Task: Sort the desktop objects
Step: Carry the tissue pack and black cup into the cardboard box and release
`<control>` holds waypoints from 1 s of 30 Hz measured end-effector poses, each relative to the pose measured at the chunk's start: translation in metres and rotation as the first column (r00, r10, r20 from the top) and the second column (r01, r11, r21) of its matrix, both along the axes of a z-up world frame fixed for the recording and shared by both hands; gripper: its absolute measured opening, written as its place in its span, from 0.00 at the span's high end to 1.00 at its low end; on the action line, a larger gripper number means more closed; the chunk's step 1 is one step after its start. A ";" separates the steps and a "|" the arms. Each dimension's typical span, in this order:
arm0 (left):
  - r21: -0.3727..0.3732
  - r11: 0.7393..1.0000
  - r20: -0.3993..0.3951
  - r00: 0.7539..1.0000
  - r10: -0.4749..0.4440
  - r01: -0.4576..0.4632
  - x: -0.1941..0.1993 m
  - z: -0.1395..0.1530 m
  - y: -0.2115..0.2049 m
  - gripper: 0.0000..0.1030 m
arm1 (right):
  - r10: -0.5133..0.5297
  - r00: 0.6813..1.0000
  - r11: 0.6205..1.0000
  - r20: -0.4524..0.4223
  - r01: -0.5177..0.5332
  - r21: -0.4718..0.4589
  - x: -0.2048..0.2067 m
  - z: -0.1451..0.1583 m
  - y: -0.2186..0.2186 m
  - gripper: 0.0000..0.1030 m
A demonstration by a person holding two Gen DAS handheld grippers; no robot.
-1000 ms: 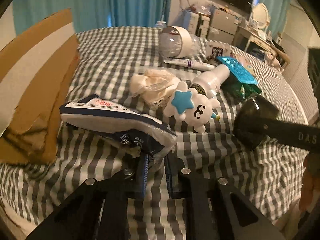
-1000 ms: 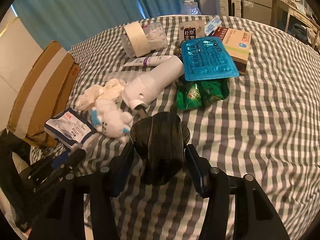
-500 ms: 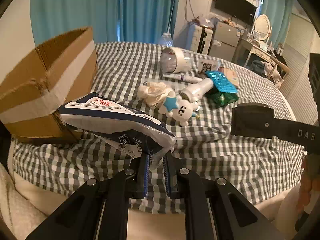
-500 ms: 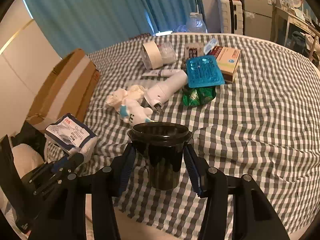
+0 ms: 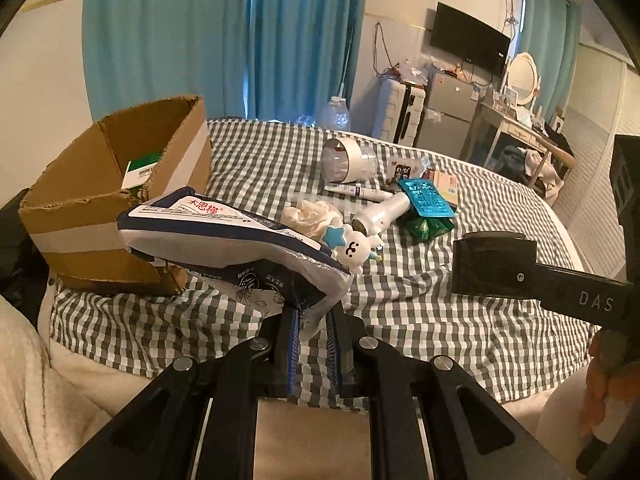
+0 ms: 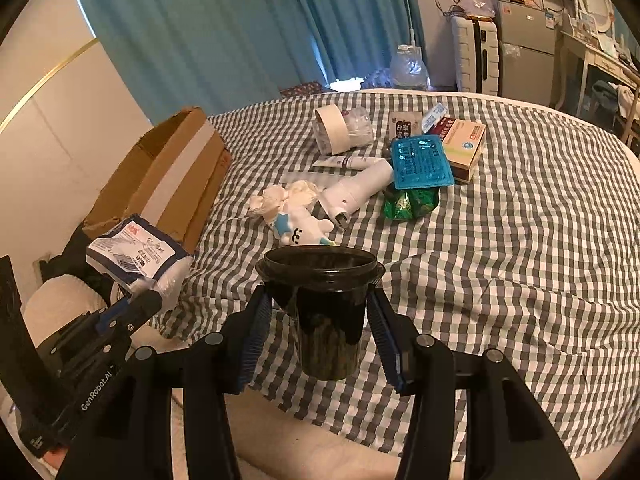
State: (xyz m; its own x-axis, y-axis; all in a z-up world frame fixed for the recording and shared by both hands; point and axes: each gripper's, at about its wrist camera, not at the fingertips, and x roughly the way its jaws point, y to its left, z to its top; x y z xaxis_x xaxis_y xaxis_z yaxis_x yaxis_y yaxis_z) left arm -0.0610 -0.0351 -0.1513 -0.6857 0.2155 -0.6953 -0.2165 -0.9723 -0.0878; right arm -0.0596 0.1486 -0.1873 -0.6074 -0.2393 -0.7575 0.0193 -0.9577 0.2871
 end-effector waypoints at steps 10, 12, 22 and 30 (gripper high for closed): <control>0.002 1.000 -0.019 1.000 0.000 0.000 0.000 0.008 -0.001 0.88 | 0.025 1.000 1.000 -0.002 -0.025 0.009 0.002 0.003 -0.005 0.52; 0.030 1.000 -0.045 0.999 0.005 -0.003 0.000 0.024 -0.011 0.88 | 0.051 0.998 0.999 -0.025 -0.051 0.016 0.001 0.010 -0.008 0.52; -0.033 0.996 -0.120 0.990 0.076 -0.080 -0.073 0.099 -0.100 0.88 | 0.258 0.957 0.964 -0.134 -0.263 -0.026 -0.075 0.086 -0.102 0.52; -0.070 0.983 -0.028 0.986 0.167 -0.169 -0.129 0.069 -0.176 0.88 | 0.384 0.916 0.913 -0.114 -0.395 -0.102 -0.161 0.099 -0.215 0.52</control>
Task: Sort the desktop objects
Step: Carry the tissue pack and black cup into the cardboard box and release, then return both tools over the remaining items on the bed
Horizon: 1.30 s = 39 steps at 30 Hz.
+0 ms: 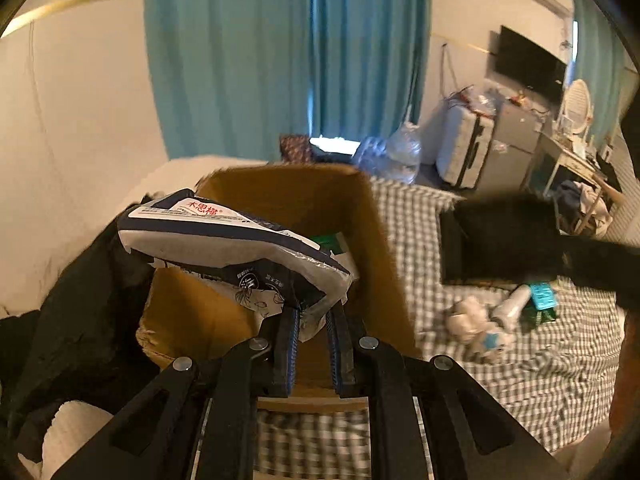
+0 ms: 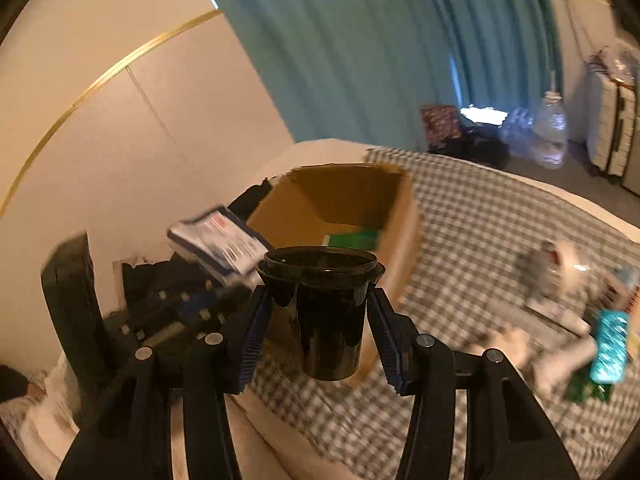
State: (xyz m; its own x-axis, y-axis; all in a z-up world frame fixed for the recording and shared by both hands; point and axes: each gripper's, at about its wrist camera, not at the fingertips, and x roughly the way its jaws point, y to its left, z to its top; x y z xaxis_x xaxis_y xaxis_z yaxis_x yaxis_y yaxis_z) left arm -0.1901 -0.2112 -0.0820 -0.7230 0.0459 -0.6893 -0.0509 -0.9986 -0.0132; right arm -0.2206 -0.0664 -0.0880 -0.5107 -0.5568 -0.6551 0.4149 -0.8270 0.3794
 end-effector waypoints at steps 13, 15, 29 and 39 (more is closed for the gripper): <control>-0.008 1.000 0.012 1.000 0.014 -0.014 -0.025 -0.017 -0.028 0.82 | 0.031 0.996 0.999 0.083 -0.029 -0.026 -0.058 -0.020 -0.054 0.51; -0.008 1.000 0.012 1.000 0.024 -0.024 -0.025 -0.016 -0.030 0.74 | 0.023 0.996 0.999 0.091 -0.020 -0.028 -0.061 -0.018 -0.055 0.50; 0.021 0.993 -0.058 0.991 0.121 -0.120 0.010 0.028 -0.025 0.11 | -0.110 0.994 0.990 0.002 0.110 -0.084 -0.036 0.033 -0.015 0.22; 0.114 0.991 -0.171 0.982 0.084 -0.065 0.079 0.057 0.048 0.00 | -0.325 0.925 0.933 -0.197 0.347 0.092 0.090 0.034 0.116 0.22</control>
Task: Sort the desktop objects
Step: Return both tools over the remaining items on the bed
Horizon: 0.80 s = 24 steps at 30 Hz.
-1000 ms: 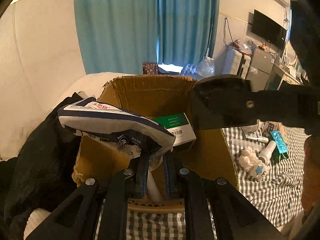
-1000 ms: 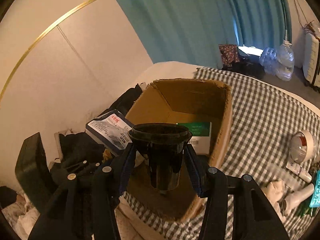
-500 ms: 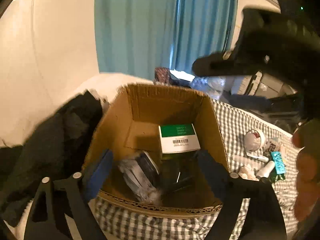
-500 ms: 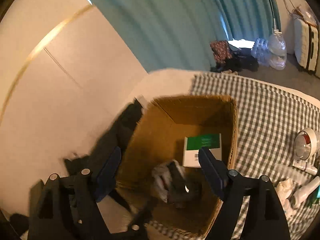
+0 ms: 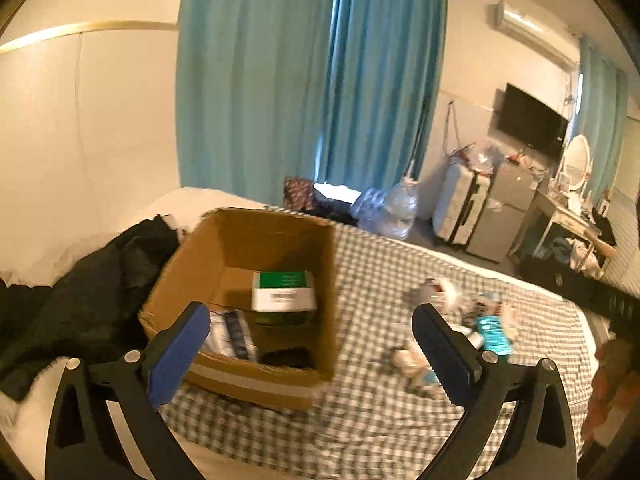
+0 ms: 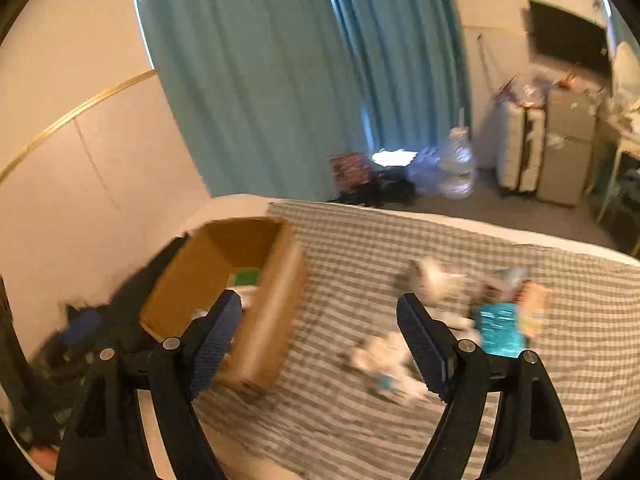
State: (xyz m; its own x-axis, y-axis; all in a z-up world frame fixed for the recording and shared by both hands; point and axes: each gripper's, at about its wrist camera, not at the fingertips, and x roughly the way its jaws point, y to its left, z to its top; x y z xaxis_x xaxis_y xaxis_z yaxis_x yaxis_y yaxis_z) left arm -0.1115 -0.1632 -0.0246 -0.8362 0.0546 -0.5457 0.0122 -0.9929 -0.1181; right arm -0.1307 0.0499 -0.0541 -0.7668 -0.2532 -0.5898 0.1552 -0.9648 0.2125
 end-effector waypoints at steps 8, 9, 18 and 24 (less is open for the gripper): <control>0.033 0.999 0.031 0.999 -0.019 0.018 0.033 -0.035 0.081 0.00 | -0.114 0.993 0.990 0.016 0.112 0.084 0.075 -0.051 0.079 0.11; 0.029 0.999 0.041 0.999 -0.032 0.031 0.035 -0.041 0.092 0.00 | -0.144 0.989 0.985 0.030 0.141 0.097 0.081 -0.063 0.090 0.11; -0.037 0.998 0.118 0.992 -0.047 0.052 0.036 -0.076 0.139 0.00 | -0.251 0.953 0.968 0.173 0.251 0.019 0.081 -0.110 0.136 0.11; -0.035 0.998 0.169 0.985 -0.044 0.051 0.031 -0.092 0.149 0.00 | -0.230 0.950 0.973 0.210 0.228 0.034 0.072 -0.125 0.132 0.11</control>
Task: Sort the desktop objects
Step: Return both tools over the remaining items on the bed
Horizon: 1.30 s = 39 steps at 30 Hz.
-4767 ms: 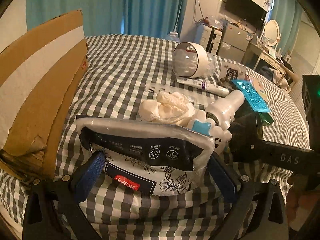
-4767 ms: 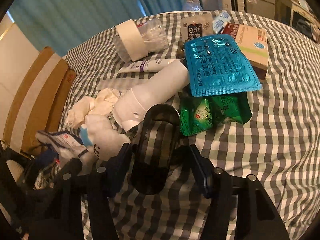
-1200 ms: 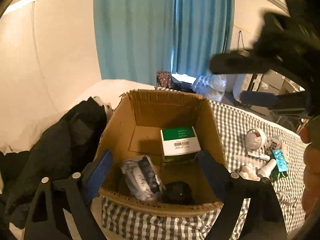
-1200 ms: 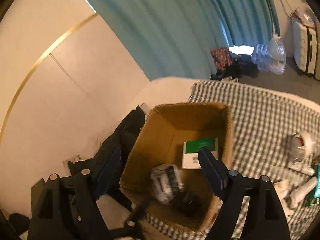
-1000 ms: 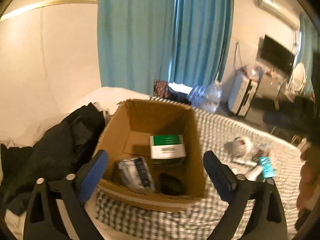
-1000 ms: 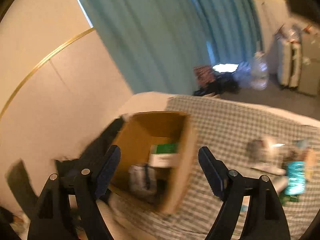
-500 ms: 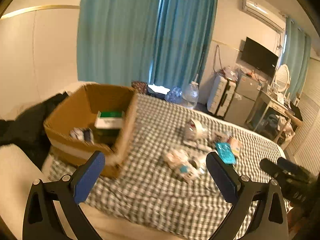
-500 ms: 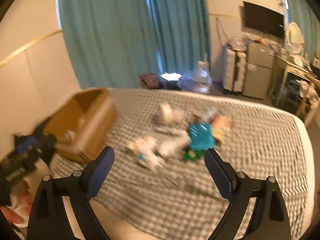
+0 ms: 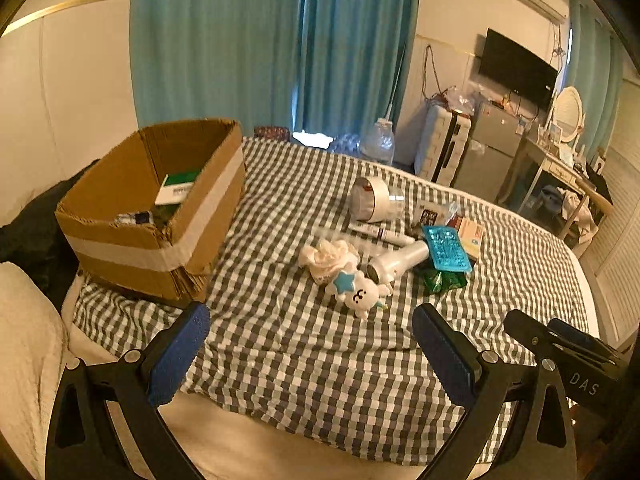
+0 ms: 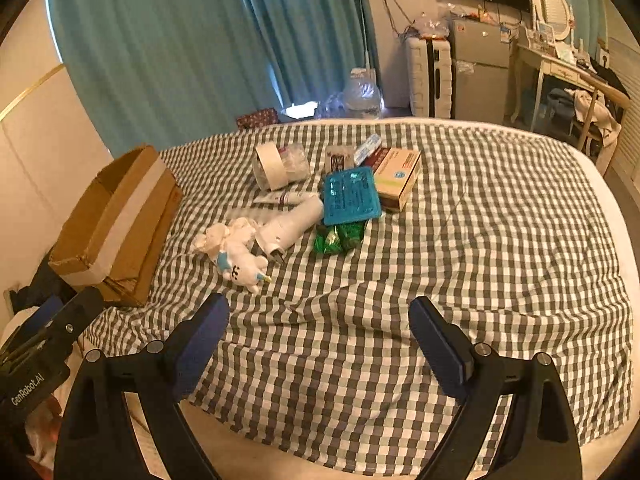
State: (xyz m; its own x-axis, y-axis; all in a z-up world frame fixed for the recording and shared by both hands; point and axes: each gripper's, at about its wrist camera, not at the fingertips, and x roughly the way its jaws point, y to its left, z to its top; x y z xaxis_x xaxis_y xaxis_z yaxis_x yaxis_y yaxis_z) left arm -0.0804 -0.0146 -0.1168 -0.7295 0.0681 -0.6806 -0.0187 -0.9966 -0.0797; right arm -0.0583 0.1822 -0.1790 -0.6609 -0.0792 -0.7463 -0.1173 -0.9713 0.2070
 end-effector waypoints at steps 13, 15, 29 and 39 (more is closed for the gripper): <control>0.009 1.000 0.040 0.999 0.013 -0.013 -0.003 -0.020 -0.004 0.00 | -0.013 0.998 0.999 0.068 0.015 -0.030 -0.011 -0.019 0.010 0.11; 0.003 1.000 0.050 0.999 0.016 -0.016 -0.006 -0.023 -0.005 0.00 | -0.007 0.998 1.000 0.067 0.008 -0.023 -0.012 -0.020 0.009 0.11; -0.006 1.000 0.077 0.997 -0.009 0.010 -0.030 -0.040 -0.001 0.00 | -0.027 0.996 0.999 0.085 0.029 -0.029 -0.033 -0.033 0.026 0.11; -0.014 0.998 0.139 0.988 -0.061 0.063 -0.059 -0.085 0.016 0.00 | -0.070 0.991 0.995 0.111 0.077 -0.059 -0.055 -0.051 0.050 0.11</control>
State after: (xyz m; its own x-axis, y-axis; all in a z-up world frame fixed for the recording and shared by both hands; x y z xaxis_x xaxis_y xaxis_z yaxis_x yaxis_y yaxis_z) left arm -0.1398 0.0014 -0.2013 -0.6225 0.0969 -0.7766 -0.0704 -0.9952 -0.0677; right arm -0.1129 0.2325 -0.2296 -0.5821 -0.0830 -0.8089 -0.2127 -0.9446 0.2500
